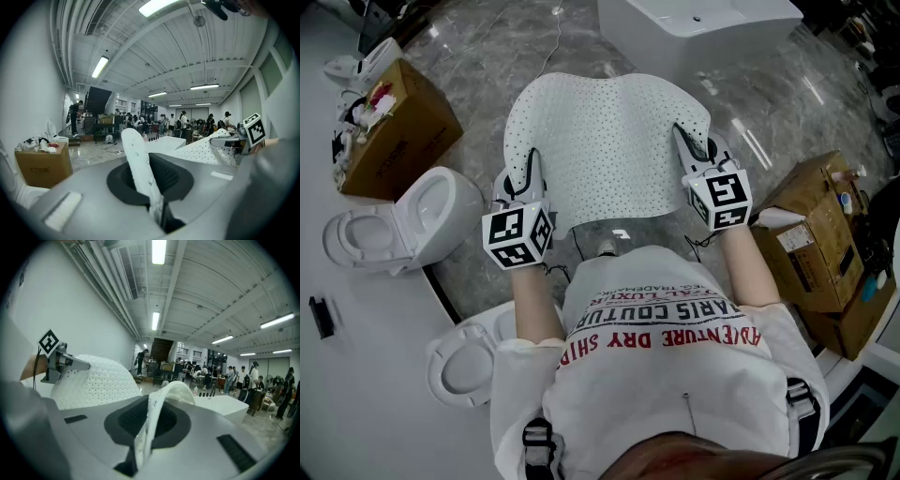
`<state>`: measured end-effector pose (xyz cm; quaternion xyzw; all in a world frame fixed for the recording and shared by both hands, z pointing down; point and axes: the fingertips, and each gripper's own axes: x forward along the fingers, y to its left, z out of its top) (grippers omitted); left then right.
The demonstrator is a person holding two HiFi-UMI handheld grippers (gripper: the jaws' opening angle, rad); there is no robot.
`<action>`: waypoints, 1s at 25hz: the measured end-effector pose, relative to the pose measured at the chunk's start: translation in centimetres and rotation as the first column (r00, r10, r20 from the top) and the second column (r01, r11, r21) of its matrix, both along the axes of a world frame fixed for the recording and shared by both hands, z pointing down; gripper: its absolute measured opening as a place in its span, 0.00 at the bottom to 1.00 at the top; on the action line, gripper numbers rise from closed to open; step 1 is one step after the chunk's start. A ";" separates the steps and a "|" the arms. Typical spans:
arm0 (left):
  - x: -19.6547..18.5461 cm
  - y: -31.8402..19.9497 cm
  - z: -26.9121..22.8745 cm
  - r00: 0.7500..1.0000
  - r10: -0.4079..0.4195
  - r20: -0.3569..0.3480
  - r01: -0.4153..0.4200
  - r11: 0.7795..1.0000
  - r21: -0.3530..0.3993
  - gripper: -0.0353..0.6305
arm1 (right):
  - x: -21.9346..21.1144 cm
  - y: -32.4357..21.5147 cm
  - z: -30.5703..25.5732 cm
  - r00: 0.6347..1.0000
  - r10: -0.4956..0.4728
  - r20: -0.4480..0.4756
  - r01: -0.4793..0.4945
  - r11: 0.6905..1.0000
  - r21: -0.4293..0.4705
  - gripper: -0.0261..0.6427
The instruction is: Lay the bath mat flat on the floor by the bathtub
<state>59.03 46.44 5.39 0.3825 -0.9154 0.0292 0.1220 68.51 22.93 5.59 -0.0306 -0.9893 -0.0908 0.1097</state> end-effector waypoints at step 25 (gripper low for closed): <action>-10.5 6.1 4.6 0.993 -0.017 -0.119 0.018 1.000 0.006 0.08 | -10.7 4.5 4.7 0.990 0.020 -0.142 -0.035 0.994 -0.101 0.07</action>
